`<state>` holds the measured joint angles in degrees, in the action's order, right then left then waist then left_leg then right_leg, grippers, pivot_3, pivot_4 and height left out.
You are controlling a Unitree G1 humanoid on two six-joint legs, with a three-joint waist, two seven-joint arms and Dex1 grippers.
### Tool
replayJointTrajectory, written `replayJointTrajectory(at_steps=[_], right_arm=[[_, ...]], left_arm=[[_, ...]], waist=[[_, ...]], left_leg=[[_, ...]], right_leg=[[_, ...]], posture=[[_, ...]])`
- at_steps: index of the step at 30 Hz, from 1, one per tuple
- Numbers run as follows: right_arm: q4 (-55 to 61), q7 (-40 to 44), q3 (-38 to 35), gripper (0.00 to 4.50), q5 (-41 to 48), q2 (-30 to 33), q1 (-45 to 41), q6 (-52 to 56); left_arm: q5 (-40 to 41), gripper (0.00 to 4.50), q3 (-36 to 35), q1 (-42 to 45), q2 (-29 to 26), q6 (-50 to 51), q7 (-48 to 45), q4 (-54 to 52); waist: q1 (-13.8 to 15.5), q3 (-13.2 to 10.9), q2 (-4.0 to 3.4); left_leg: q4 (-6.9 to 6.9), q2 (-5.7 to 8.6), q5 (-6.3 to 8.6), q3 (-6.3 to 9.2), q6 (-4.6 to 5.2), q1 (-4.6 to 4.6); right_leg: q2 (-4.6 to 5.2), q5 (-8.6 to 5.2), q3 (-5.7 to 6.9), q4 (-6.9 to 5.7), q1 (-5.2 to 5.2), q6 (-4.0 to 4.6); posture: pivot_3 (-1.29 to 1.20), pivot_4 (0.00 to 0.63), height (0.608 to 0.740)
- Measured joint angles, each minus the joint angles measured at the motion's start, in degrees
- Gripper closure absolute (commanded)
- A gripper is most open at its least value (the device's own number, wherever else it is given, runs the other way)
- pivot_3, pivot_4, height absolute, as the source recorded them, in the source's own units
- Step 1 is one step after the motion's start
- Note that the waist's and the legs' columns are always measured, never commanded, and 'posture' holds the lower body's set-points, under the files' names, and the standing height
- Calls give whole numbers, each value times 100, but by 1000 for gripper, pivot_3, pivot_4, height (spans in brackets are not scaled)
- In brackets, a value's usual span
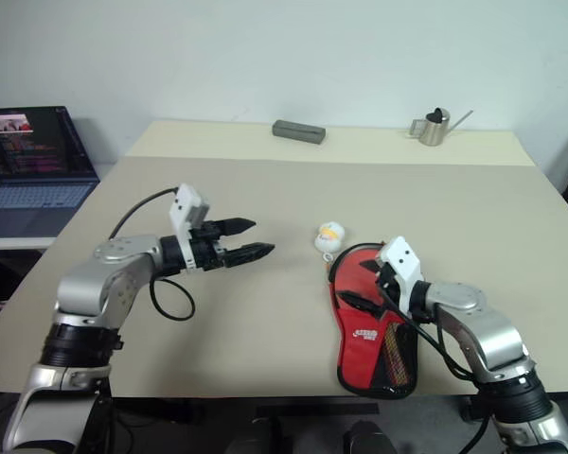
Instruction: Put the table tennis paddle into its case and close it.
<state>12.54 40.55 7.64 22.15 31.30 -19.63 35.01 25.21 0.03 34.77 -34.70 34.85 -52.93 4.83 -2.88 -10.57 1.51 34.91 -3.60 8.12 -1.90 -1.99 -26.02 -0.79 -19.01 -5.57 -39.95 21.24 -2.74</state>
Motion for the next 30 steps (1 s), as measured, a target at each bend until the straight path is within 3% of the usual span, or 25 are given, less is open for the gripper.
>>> replayJointTrajectory(at_steps=[8,17,30], right_arm=[[-1247,-5,18,0,-487,-297,-45,-963],[-1545,-6,3,0,-633,-578,-108,-1258],[-1731,-112,-22,0,-785,-878,-195,-1387]], left_arm=[[-352,55,185,421,487,-138,365,636],[-646,55,322,1087,1047,32,707,1642],[-1577,55,612,2444,1784,-1587,619,4562]], waist=[[14,6,9],[-18,18,29],[-28,21,34]], left_leg=[[8,2,0,-3,0,5],[9,1,-11,-1,-17,14],[7,3,-14,-4,-21,13]], right_leg=[[0,3,3,-1,-11,-4],[-7,8,1,-4,-16,-10],[-9,9,0,-2,-13,-12]], posture=[[0,150,740],[0,150,740],[0,150,740]])
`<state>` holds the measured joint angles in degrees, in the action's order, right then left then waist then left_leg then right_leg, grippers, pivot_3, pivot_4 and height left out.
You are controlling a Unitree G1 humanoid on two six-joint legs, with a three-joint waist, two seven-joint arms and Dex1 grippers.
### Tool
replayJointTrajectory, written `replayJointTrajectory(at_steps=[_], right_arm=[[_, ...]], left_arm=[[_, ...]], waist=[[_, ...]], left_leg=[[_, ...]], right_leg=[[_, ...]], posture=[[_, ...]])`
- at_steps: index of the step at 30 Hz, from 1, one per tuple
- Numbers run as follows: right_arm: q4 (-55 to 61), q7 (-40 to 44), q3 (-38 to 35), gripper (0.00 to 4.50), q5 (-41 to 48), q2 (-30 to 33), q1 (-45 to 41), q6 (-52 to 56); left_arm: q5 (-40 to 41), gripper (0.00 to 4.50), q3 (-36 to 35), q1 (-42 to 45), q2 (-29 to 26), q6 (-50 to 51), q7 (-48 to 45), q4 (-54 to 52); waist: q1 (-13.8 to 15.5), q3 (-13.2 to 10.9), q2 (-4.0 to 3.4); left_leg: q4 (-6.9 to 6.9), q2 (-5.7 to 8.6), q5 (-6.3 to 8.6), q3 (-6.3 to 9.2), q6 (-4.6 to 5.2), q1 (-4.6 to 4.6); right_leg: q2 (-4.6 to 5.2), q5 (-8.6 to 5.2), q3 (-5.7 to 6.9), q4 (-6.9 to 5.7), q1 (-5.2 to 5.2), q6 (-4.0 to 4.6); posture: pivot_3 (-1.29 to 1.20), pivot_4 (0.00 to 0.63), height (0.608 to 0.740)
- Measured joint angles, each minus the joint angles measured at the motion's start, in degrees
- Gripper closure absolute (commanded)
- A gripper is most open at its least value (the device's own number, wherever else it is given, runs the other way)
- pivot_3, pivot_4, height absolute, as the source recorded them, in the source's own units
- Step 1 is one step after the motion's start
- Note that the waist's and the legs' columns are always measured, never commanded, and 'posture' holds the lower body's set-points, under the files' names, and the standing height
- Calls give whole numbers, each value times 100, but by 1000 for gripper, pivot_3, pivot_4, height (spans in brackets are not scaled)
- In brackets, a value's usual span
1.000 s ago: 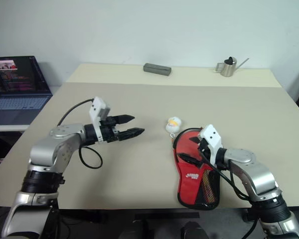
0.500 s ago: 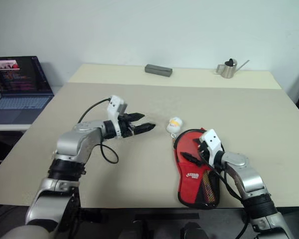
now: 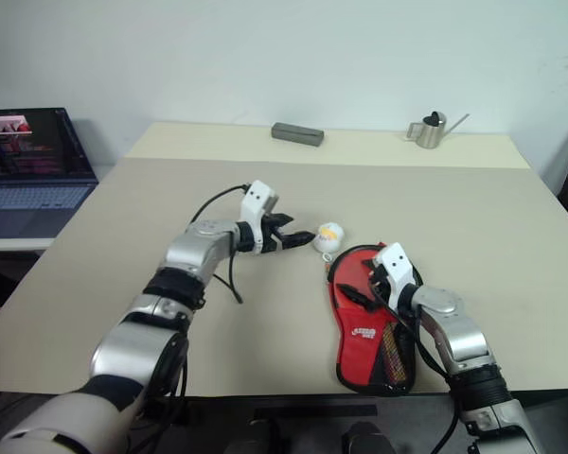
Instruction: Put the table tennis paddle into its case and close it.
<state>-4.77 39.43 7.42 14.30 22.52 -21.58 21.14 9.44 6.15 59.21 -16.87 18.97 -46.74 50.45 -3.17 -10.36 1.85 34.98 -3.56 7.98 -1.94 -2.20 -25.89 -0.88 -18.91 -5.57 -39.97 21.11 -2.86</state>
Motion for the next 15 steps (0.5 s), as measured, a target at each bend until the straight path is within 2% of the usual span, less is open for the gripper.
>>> replayJointTrajectory(at_steps=[15], right_arm=[[491,-232,-264,0,35,-2,417,160]], left_arm=[[-565,55,0,602,609,-812,-234,1746]], waist=[[62,1,3]], left_leg=[[-5,7,0,2,-1,-6]], right_leg=[[2,-1,5,2,1,0]], posture=[[0,150,740]])
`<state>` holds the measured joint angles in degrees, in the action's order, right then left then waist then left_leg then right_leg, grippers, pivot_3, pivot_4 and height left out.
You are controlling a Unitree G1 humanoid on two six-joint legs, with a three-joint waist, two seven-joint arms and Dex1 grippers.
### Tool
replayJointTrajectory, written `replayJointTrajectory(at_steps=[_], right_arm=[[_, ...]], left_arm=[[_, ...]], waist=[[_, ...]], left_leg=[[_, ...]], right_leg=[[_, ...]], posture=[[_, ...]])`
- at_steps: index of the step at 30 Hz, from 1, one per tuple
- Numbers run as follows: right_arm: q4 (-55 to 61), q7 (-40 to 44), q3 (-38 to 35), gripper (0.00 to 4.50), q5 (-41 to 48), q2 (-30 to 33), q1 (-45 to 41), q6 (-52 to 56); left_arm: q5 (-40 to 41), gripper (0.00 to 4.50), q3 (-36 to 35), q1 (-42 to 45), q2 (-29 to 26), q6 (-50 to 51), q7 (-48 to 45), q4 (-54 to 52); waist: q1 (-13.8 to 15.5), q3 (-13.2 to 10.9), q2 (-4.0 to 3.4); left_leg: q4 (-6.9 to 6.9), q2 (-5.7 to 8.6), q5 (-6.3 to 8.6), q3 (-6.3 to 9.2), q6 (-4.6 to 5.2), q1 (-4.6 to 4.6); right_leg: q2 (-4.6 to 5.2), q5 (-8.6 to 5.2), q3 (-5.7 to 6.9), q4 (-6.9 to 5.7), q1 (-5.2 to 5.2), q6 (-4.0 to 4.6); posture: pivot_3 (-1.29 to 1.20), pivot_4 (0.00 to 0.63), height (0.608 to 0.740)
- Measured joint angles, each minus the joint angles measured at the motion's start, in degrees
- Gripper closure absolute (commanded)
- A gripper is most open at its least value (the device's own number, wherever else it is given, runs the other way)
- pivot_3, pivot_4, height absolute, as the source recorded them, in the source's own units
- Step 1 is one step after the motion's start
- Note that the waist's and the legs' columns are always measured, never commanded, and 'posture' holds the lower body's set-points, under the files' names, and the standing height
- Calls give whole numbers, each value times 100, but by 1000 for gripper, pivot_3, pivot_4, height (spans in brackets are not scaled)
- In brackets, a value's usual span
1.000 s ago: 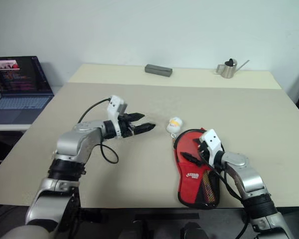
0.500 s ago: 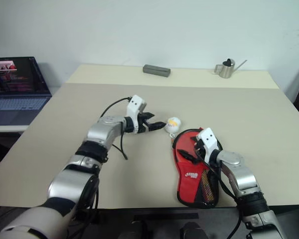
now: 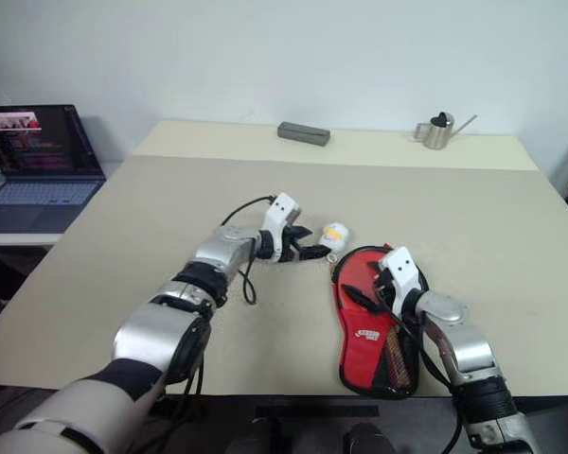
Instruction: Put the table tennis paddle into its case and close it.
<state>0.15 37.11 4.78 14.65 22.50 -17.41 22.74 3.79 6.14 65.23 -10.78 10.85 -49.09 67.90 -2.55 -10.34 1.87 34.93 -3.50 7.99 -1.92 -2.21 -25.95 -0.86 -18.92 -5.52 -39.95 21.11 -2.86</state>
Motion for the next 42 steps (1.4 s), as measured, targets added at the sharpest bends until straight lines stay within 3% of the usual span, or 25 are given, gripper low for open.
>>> replayJointTrajectory(at_steps=[15,18,25,28,30,42], right_arm=[[781,-291,-178,0,8,112,565,414],[866,-375,-181,0,11,93,613,469],[961,-512,-189,0,8,63,704,524],[1001,-598,-175,0,-1,50,745,523],[1040,-635,-156,0,-11,49,787,522],[1134,-643,-114,0,53,45,837,790]], left_arm=[[-321,55,-103,213,443,-262,403,501],[-383,888,-165,217,527,-262,663,609],[-473,3381,-256,272,863,-278,1107,700],[-498,4200,-311,309,943,-281,1167,713],[-512,4409,-317,309,978,-291,1205,713],[-712,4411,-253,267,681,-384,559,656]], waist=[[66,2,3],[68,2,3],[68,4,5],[69,4,6],[69,4,6],[66,13,14]], left_leg=[[0,1,0,1,0,0],[0,1,0,1,0,0],[0,2,0,2,-1,1],[0,2,0,2,-1,1],[0,2,0,2,-1,1],[-4,1,0,2,-1,3]], right_leg=[[0,-8,0,0,-1,-14],[0,-10,0,0,0,-17],[0,-11,1,0,-2,-20],[0,-11,1,1,-2,-20],[0,-11,1,0,-2,-20],[-1,-11,1,1,-1,-18]], posture=[[0,150,740],[0,150,740],[0,150,740],[0,150,740],[0,150,740],[0,150,740]])
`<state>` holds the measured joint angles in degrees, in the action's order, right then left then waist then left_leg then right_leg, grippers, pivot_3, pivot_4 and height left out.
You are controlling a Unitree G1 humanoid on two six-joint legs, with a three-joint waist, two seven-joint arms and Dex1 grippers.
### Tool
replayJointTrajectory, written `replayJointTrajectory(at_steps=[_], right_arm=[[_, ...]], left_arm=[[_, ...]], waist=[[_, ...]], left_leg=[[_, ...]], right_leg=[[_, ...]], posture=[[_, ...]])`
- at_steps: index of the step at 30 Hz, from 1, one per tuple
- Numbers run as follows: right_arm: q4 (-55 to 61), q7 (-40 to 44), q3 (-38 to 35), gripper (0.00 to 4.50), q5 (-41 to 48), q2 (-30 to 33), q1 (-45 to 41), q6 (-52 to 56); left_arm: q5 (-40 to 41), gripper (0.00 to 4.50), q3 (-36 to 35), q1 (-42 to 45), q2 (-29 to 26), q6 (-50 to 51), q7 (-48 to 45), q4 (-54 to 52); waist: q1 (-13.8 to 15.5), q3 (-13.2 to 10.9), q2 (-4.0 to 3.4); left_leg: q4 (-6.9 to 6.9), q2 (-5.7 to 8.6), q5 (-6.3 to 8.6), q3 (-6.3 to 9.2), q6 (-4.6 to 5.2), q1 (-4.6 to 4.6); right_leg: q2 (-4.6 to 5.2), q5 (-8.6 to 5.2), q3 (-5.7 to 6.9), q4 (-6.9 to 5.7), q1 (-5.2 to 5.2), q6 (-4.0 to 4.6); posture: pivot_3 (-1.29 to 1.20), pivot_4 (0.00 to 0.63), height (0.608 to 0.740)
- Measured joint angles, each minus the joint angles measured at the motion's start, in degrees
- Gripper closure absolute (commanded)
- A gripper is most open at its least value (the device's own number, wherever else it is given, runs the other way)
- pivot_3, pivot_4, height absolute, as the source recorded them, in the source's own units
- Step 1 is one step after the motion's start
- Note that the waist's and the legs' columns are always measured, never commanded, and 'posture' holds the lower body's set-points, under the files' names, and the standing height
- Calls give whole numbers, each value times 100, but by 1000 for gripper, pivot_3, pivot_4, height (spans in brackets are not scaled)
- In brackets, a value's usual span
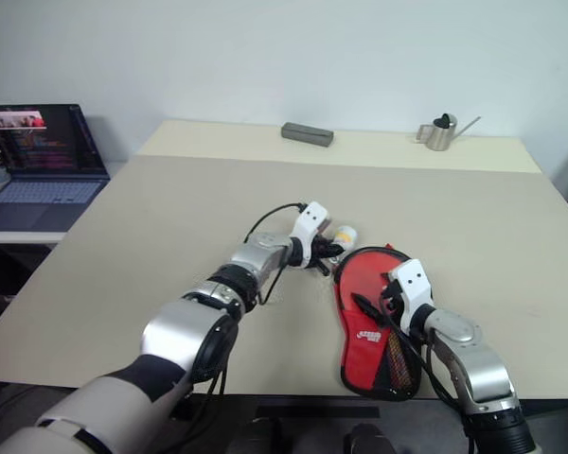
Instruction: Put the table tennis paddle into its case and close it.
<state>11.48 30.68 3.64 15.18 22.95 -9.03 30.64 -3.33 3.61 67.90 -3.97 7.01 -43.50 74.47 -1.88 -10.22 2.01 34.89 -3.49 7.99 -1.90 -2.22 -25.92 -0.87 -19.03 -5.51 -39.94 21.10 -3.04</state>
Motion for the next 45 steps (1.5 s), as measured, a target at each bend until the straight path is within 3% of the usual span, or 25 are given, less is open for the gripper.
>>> replayJointTrajectory(at_steps=[5,9,14,26,45], right_arm=[[-395,176,2,0,2,-57,-207,0],[-844,290,40,0,-64,-67,-417,-41],[-1260,320,141,0,-167,-146,-647,-161],[-1002,482,215,0,-230,-13,-583,-61],[221,595,186,0,25,595,-67,763]], left_arm=[[-8,4412,-9,-55,-239,1,-94,-51],[-3,4421,-14,-58,-243,6,-115,-137],[-29,4421,39,-59,-164,-14,-128,-240],[-312,4422,75,-68,297,-282,1045,104],[-598,4422,51,270,574,-533,1798,395]], waist=[[-15,55,63],[-64,87,93],[-125,145,129],[-132,160,117],[-2,164,109]], left_leg=[[3,-5,0,1,0,25],[-9,-14,23,3,-34,120],[-13,-21,24,19,-30,122],[-23,-11,22,3,-27,114],[-92,0,21,-7,-26,104]], right_leg=[[-1,0,1,2,-26,-1],[6,8,4,66,-107,37],[47,44,4,92,-116,38],[19,34,0,96,-99,27],[16,-11,1,105,-94,16]], posture=[[0,150,740],[0,150,740],[0,150,740],[0,150,740],[0,150,740]])
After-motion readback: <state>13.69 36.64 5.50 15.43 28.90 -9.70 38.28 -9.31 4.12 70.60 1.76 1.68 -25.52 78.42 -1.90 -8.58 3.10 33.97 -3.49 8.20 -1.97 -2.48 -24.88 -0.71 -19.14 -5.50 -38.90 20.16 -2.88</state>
